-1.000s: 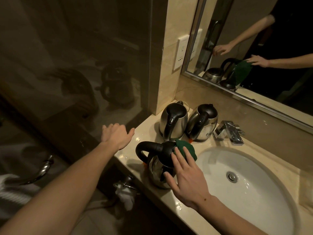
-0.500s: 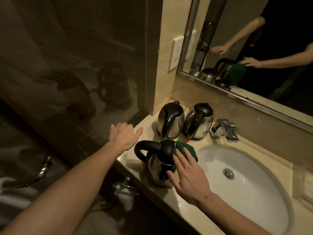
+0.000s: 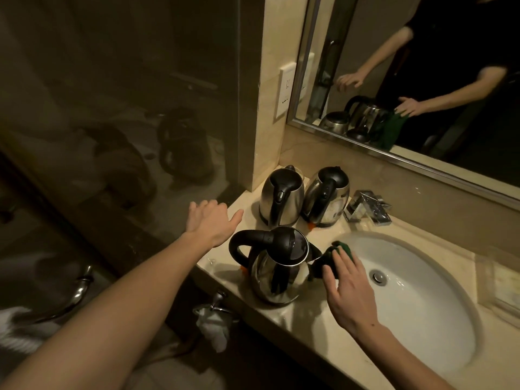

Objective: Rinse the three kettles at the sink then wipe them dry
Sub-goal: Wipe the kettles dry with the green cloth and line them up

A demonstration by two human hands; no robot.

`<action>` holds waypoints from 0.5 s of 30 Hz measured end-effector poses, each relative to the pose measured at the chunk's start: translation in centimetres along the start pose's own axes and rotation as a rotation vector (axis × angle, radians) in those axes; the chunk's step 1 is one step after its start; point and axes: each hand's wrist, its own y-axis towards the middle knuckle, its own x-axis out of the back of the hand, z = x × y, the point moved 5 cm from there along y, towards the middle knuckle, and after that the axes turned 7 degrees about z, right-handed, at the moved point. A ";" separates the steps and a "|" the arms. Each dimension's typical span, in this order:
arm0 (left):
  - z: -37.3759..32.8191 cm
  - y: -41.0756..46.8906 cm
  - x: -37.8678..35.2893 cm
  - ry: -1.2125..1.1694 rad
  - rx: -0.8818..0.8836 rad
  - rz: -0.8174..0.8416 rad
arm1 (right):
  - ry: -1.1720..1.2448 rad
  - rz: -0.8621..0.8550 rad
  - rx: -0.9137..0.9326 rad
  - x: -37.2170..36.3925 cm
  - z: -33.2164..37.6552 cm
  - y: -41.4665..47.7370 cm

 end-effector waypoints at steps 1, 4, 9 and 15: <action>-0.2 0.0 0.1 -0.003 -0.015 -0.003 | 0.000 0.015 -0.016 -0.9 -0.3 -0.7; -0.5 -0.2 0.3 -0.012 -0.050 0.002 | -0.058 0.156 -0.055 -4.6 -1.3 -2.8; -0.7 -0.6 0.0 -0.018 -0.088 0.014 | -0.074 0.424 -0.102 -10.0 -3.2 -4.1; -0.2 -1.4 0.0 -0.055 -0.100 0.005 | 0.047 0.616 -0.100 -11.9 -3.0 -3.6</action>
